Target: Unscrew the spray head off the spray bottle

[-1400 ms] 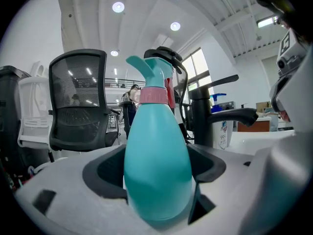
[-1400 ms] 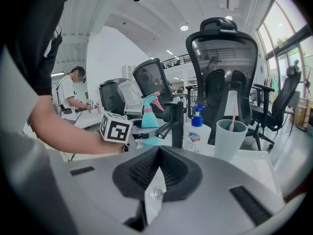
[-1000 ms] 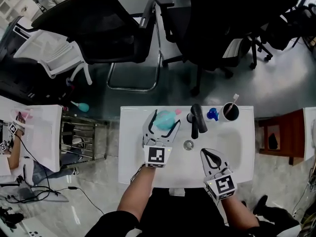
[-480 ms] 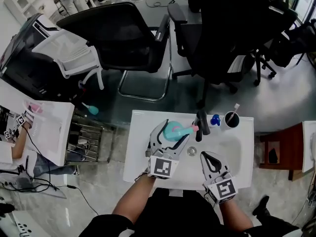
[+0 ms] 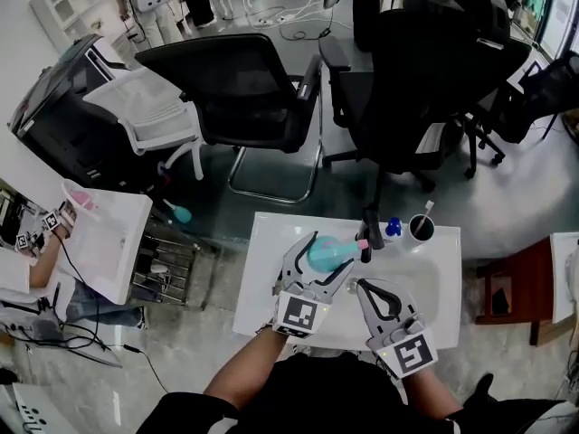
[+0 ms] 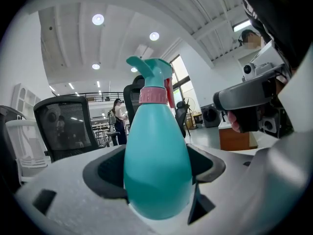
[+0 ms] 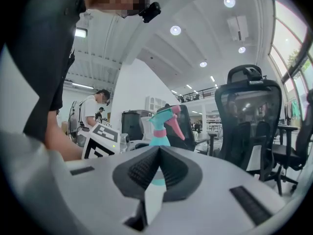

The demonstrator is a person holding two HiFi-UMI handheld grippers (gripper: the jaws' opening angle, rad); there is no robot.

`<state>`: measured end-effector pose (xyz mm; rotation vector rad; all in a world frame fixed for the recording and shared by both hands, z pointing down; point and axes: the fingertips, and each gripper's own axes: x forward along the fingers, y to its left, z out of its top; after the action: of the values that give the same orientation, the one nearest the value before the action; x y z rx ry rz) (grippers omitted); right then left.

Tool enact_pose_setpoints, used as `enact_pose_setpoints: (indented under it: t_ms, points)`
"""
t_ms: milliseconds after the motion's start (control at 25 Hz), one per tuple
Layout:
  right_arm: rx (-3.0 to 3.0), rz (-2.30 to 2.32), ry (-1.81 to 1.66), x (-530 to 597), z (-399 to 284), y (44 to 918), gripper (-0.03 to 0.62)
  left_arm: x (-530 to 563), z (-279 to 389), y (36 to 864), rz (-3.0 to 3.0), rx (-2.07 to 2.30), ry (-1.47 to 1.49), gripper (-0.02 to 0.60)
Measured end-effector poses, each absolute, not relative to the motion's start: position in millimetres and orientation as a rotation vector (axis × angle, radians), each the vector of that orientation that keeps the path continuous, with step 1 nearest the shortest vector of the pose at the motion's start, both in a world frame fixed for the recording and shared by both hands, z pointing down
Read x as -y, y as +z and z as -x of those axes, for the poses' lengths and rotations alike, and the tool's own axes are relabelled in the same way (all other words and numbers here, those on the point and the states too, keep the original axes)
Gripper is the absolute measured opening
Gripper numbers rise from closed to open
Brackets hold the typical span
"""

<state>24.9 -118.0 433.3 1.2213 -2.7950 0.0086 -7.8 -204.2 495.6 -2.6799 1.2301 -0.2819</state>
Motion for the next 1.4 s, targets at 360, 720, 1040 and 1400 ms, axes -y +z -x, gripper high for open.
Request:
enact_pose_setpoints:
  t_ms: [360,720,1040,1400]
  points:
    - [2.903,-1.14,0.045,124,4,403,0.107,188,9,474,2.696,-1.175,-0.258,0.393]
    - [2.9,-1.185,0.005,131,10,395,0.14,176,2,466,2.716,-1.155,-0.23,0.393]
    - [2.879,-1.227,-0.047,132,11,389,0.152,171,-8,464,2.724,-1.148,-0.239,0.393]
    - [2.86,-1.322,-0.059,139,5,384,0.164,171,-7,467,2.661,-1.205,-0.288,0.393]
